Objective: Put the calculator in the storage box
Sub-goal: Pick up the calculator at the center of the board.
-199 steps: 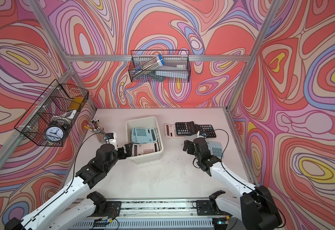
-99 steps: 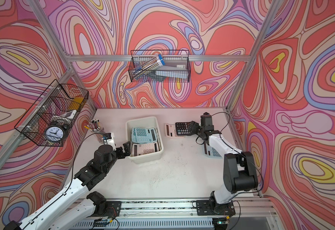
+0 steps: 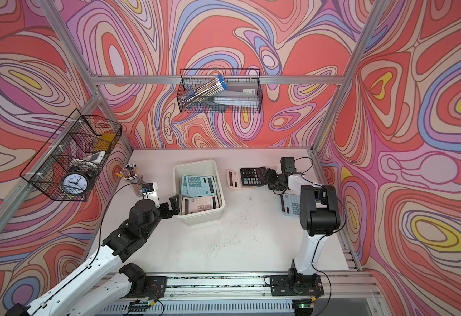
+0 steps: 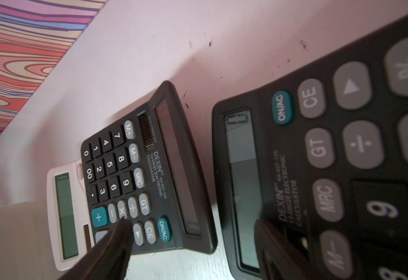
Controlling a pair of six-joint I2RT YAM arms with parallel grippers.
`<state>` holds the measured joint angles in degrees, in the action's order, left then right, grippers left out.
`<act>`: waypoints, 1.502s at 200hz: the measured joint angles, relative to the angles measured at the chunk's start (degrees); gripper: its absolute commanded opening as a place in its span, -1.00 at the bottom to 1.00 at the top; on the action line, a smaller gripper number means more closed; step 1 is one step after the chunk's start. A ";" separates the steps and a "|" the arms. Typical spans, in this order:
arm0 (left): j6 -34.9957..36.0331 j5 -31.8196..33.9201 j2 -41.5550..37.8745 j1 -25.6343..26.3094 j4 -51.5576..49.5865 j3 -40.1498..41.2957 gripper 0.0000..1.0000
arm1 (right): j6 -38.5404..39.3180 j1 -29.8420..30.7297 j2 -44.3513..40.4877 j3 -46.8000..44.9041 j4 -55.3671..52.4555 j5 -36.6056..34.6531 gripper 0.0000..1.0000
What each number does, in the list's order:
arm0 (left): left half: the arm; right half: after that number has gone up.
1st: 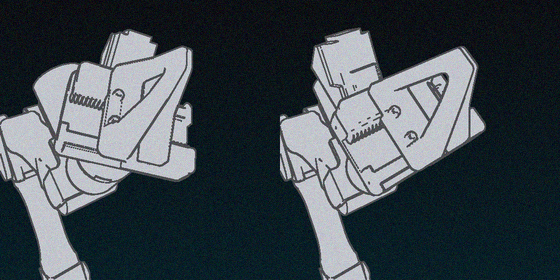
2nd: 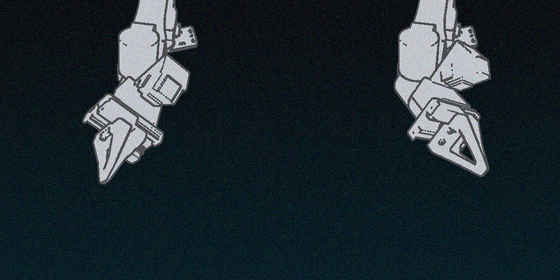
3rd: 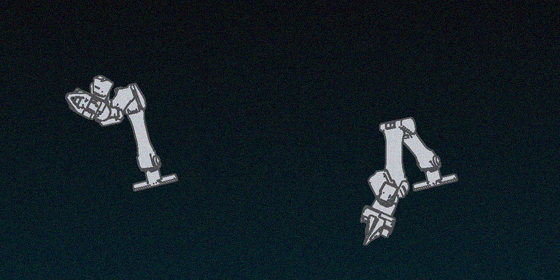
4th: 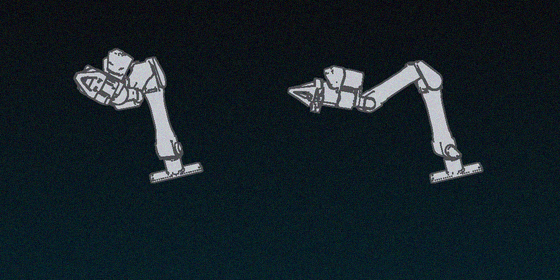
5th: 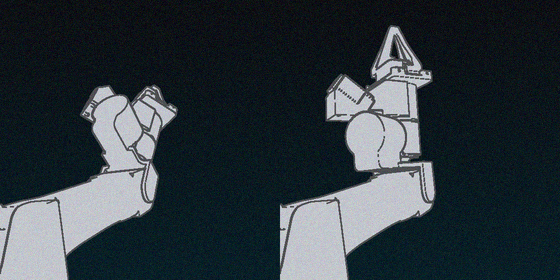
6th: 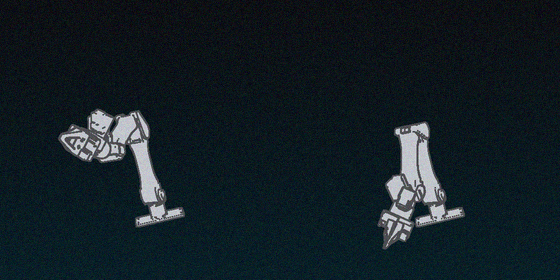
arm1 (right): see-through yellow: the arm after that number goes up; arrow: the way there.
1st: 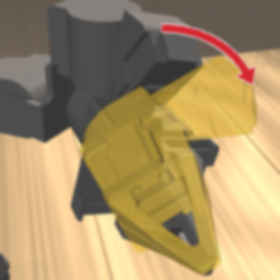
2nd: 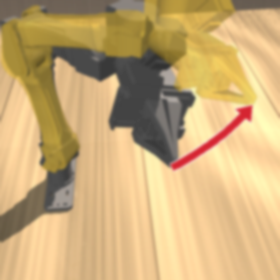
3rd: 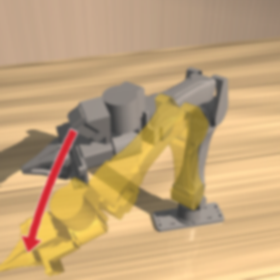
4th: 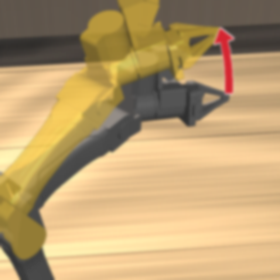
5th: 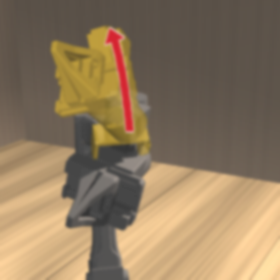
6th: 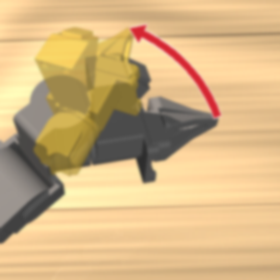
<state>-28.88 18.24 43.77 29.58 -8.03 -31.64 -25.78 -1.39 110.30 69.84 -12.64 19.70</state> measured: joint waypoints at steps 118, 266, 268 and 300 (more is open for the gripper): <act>0.00 -0.04 1.05 0.00 0.94 0.00 0.98 | -0.15 -0.04 7.45 6.16 -0.20 7.58 0.08; 0.00 -0.31 2.29 0.00 1.42 0.02 0.98 | -6.82 -0.22 0.52 -4.42 9.75 16.72 -1.00; -0.02 -0.26 2.34 0.00 1.42 0.02 0.98 | -6.97 -0.22 0.33 -4.72 9.97 16.76 -1.00; -0.02 -0.17 2.89 0.00 1.42 0.02 0.98 | -9.25 -0.24 -3.96 -8.87 10.62 18.14 -1.00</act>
<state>-28.91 18.06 46.65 29.58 -6.61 -31.62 -35.03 -1.63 106.34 60.97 -2.02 37.85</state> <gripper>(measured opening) 0.989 0.122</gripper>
